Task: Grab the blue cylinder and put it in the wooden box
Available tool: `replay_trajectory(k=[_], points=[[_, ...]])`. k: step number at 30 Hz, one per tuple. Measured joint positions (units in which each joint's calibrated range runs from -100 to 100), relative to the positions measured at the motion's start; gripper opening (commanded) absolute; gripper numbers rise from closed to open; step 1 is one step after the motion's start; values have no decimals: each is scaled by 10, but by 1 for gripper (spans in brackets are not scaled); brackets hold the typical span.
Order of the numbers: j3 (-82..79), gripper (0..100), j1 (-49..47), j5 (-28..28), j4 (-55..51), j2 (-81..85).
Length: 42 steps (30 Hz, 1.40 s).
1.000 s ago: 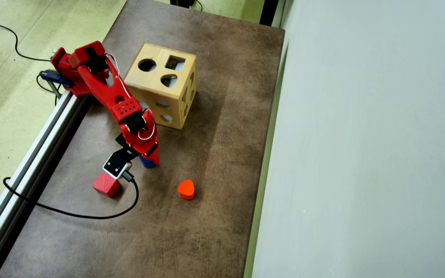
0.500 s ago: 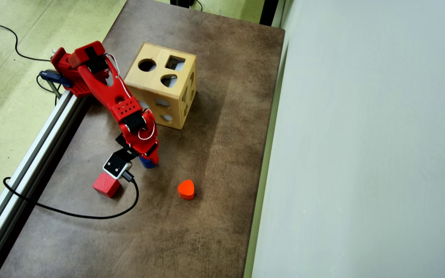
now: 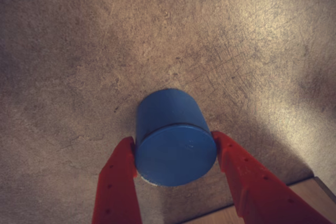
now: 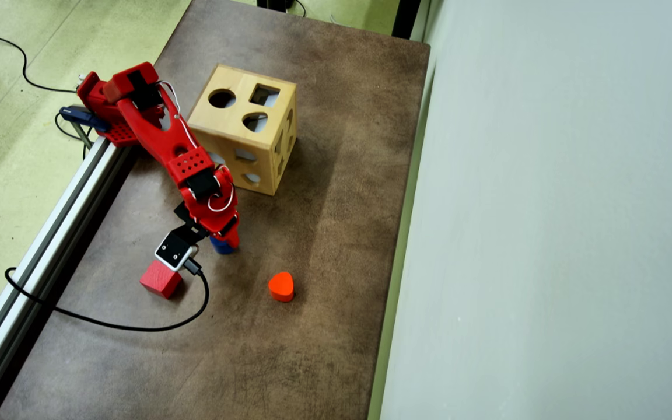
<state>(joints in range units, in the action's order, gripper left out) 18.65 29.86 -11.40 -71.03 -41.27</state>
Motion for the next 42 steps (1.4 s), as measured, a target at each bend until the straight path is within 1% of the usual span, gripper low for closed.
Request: replay_trajectory(k=[10, 14, 19, 22, 31, 34, 39, 42], points=[[0, 11, 0, 1, -5, 58], [-1, 11, 0, 1, -42, 92], [-1, 11, 0, 1, -108, 166], [-1, 11, 0, 1, -131, 217], [-1, 11, -6, 1, -142, 358], [-1, 11, -29, 1, -163, 393], [-1, 11, -101, 1, -216, 432], [-1, 11, -136, 1, -225, 454]])
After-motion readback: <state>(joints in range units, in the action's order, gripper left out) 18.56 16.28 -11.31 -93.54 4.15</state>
